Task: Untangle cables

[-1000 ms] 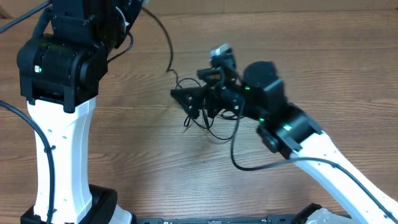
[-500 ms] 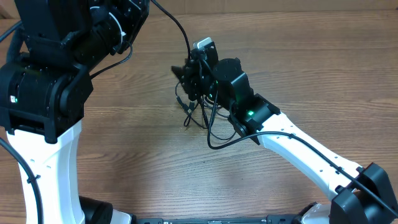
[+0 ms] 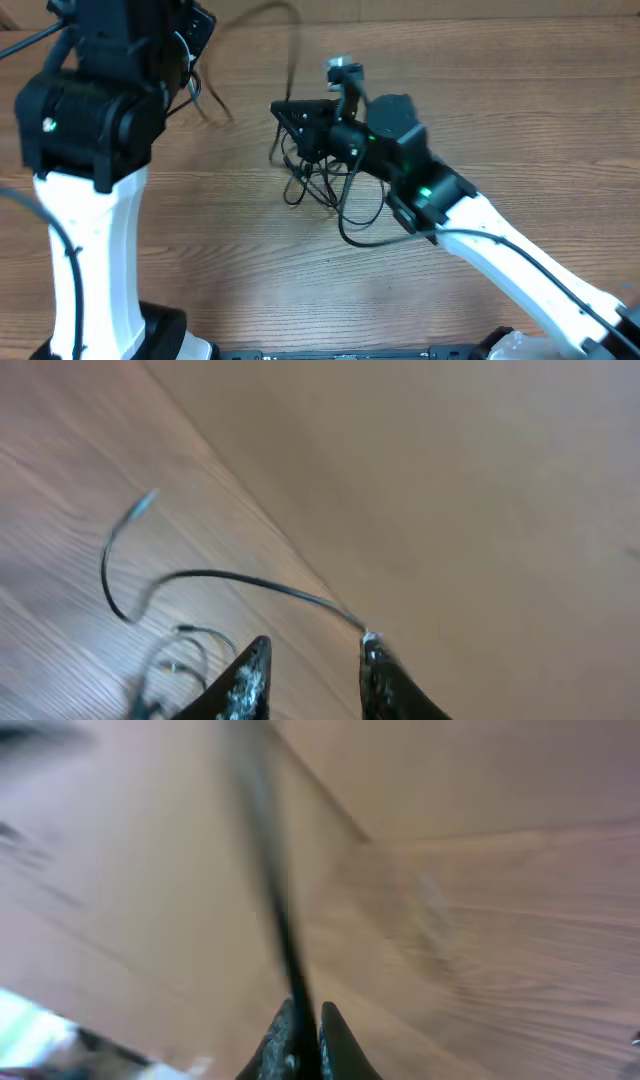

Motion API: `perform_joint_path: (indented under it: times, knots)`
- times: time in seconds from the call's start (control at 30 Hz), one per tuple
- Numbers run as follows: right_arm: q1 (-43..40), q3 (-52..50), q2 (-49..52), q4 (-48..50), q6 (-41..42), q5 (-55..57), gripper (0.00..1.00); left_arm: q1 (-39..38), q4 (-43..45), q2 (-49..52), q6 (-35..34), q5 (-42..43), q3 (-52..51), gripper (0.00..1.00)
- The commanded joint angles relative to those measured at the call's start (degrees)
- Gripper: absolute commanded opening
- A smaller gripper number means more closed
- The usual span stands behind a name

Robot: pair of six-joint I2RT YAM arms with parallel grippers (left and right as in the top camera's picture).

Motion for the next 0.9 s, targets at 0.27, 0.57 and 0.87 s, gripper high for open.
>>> perform_joint_path:
  times: [0.27, 0.57, 0.87]
  knots:
    - [0.11, 0.42, -23.45, 0.57, 6.88, -3.08, 0.04, -0.33, -4.87, 6.67, 13.86, 7.43, 0.26, 0.47]
    - [0.11, 0.42, -30.34, -3.93, -16.52, 34.64, 0.04, -0.33, -6.97, 6.69, 25.59, 16.98, 0.26, 0.54]
    - [0.94, 0.42, -30.45, -29.94, -14.10, 49.64, 0.04, -0.39, -9.01, 6.69, 28.52, 17.27, 0.26, 0.65]
